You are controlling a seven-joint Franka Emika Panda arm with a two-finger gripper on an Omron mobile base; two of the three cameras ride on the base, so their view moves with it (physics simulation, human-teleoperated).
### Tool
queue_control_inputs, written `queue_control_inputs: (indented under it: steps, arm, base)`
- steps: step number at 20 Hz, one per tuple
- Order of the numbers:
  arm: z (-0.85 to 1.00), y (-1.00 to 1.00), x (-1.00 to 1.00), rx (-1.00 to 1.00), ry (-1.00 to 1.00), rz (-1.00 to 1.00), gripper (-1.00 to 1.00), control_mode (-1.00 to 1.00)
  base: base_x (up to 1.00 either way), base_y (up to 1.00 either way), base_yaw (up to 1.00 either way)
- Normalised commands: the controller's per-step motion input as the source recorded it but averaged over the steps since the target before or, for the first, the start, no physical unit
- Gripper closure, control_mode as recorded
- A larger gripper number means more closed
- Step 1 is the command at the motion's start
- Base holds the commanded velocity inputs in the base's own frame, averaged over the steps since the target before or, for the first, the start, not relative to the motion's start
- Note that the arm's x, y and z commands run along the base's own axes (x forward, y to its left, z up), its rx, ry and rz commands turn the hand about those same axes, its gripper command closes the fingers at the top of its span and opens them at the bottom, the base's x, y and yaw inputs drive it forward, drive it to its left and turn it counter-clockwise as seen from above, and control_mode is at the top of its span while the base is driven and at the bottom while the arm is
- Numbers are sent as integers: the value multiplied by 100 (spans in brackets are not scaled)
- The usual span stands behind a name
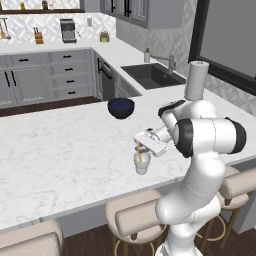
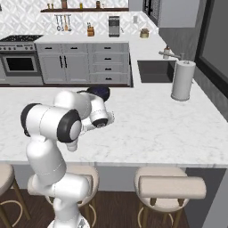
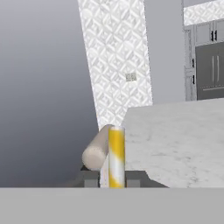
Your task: Take a straw from the drawer in front and place it inside the glass cup on the dining counter.
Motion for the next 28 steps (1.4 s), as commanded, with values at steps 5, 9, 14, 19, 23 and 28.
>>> queue_control_inputs:
  steps: [5,9,14,19,23,28]
  arm:
    - [0,-13,4,-4,-3,-4,-100,-100]
    - [16,-21,0,-6,-7,-7,-100,-100]
    - [74,-21,-16,-16,-16,-10,-100,-100]
    - [91,5,-58,-43,-43,-7,-100,-100]
    - [68,41,-86,-65,-65,0,-100,-100]
    - [52,47,-81,-54,-50,0,-100,-100]
  base:
    - [0,0,0]
    - [0,0,0]
    - [0,0,0]
    - [0,0,0]
    - [0,0,0]
    - [0,0,0]
